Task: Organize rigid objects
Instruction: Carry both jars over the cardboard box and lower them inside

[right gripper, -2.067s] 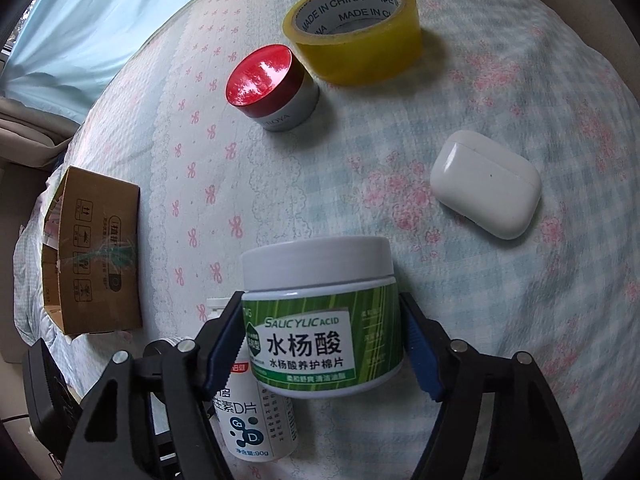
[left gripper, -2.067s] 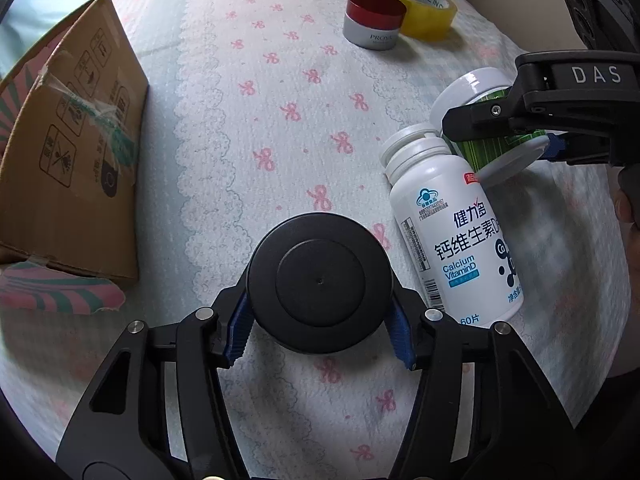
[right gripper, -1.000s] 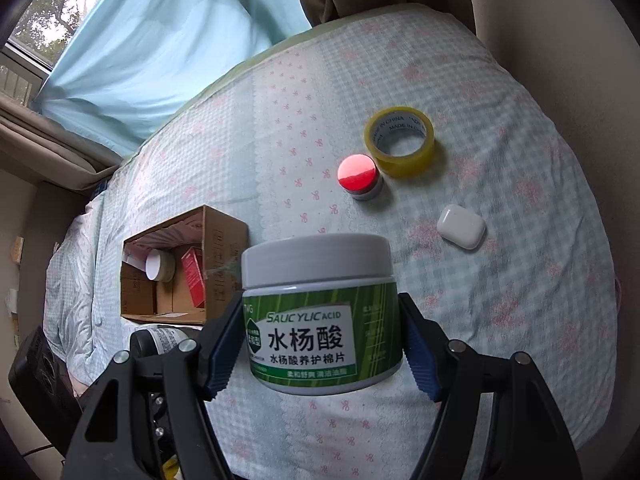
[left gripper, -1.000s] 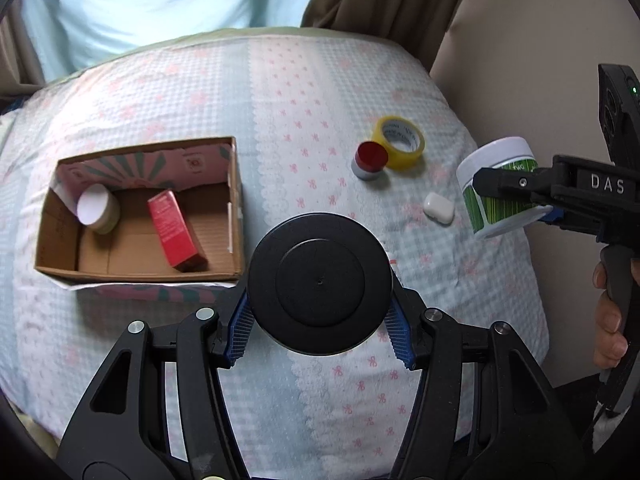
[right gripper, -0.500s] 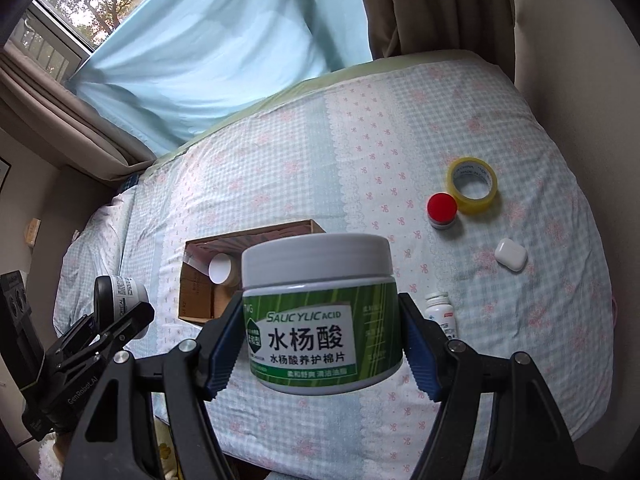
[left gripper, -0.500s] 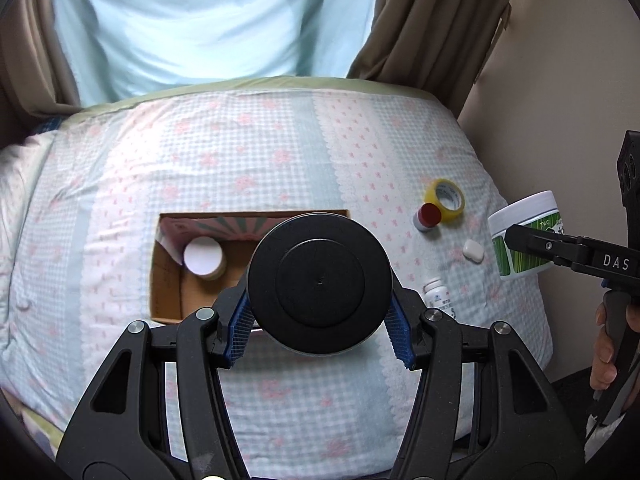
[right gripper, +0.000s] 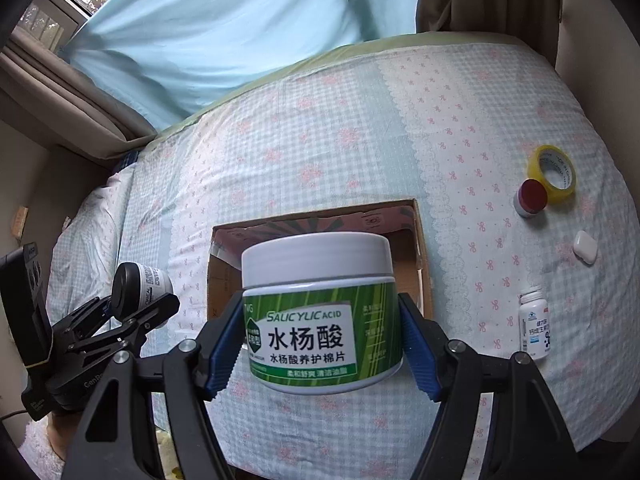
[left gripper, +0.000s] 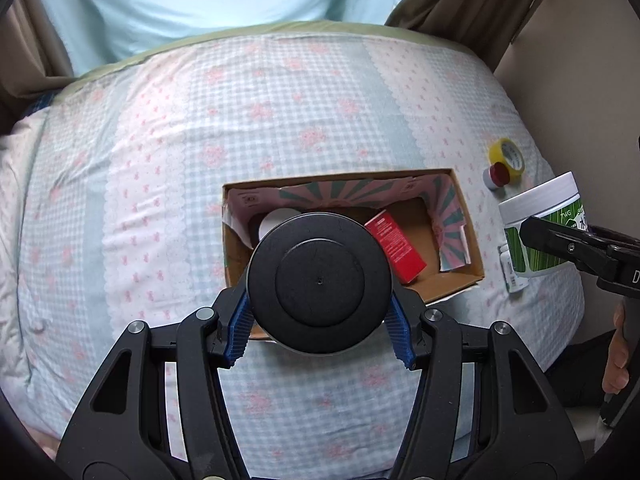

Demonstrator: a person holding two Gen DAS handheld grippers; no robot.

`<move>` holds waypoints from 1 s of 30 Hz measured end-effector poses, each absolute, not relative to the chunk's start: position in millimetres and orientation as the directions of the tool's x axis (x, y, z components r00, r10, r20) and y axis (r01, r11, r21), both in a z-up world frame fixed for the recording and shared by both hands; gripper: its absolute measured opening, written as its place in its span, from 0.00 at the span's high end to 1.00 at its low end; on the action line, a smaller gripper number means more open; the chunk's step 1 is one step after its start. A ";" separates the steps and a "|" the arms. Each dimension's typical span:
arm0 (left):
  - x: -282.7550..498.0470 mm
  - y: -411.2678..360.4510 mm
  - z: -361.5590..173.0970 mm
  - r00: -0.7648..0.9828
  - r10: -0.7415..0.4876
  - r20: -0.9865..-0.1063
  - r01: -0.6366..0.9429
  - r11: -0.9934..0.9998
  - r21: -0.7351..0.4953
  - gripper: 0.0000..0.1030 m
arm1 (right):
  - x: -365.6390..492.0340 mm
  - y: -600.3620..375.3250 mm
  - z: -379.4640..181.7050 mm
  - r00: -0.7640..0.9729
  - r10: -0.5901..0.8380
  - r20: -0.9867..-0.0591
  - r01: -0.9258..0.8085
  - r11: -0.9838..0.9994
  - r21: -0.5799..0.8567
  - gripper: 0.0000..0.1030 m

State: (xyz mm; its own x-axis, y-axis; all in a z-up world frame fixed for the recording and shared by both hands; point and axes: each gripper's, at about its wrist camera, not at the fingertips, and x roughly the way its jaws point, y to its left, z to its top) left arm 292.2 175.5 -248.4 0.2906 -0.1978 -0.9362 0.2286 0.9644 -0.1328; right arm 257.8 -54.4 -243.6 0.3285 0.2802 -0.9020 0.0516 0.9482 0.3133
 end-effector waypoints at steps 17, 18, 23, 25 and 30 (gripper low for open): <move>339.5 173.8 -385.6 0.032 -0.152 -0.988 0.192 0.971 -0.143 0.48 | 293.0 19.8 -378.5 0.171 0.235 -0.957 -0.265 0.946 0.185 0.34; 338.0 172.5 -392.1 0.020 -0.145 -0.989 0.195 0.971 -0.138 0.48 | 293.1 21.0 -385.1 0.167 0.230 -0.959 -0.279 0.944 0.178 0.34; 337.6 168.9 -409.5 -0.019 -0.135 -0.991 0.193 0.972 -0.136 0.48 | 289.8 31.2 -407.7 0.140 0.217 -0.966 -0.375 0.914 0.151 0.34; 339.8 165.8 -411.8 -0.024 -0.120 -0.992 0.213 0.969 -0.123 0.48 | 288.5 35.2 -411.1 0.133 0.218 -0.967 -0.414 0.899 0.146 0.34; 349.2 167.5 -411.8 -0.052 -0.146 -0.988 0.193 0.969 -0.154 0.48 | 291.3 37.4 -410.5 0.131 0.227 -0.965 -0.441 0.885 0.149 0.33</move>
State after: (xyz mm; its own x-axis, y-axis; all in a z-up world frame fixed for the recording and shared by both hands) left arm 349.2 167.5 -411.8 -0.0524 -0.1463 -0.9879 0.1927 0.9691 -0.1537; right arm 291.3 37.4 -410.5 0.1308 0.2275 -0.9650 -0.4414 0.8849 0.1488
